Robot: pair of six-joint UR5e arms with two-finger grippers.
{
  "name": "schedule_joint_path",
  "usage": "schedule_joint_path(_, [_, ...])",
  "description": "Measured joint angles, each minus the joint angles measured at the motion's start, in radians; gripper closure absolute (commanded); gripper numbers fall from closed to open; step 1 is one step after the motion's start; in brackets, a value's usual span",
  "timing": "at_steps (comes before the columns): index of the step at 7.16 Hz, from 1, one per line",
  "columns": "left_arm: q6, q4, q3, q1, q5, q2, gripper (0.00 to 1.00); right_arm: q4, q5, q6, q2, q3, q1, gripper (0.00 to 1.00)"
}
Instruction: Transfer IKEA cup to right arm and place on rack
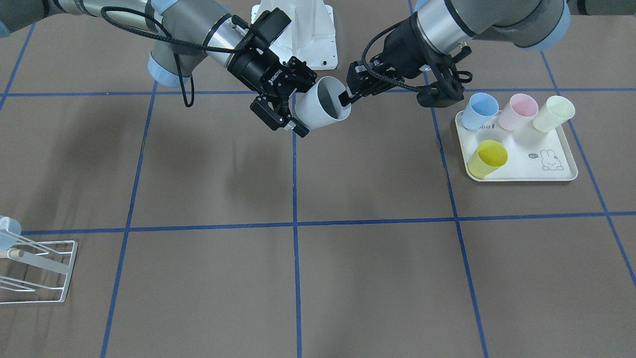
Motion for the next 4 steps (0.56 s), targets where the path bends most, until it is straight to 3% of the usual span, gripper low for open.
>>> schedule_joint_path(4, [0.001, 0.000, 0.003, 0.001, 0.000, 0.000, 1.00, 0.000, -0.007, -0.008, -0.001, 0.001, 0.000, 0.19])
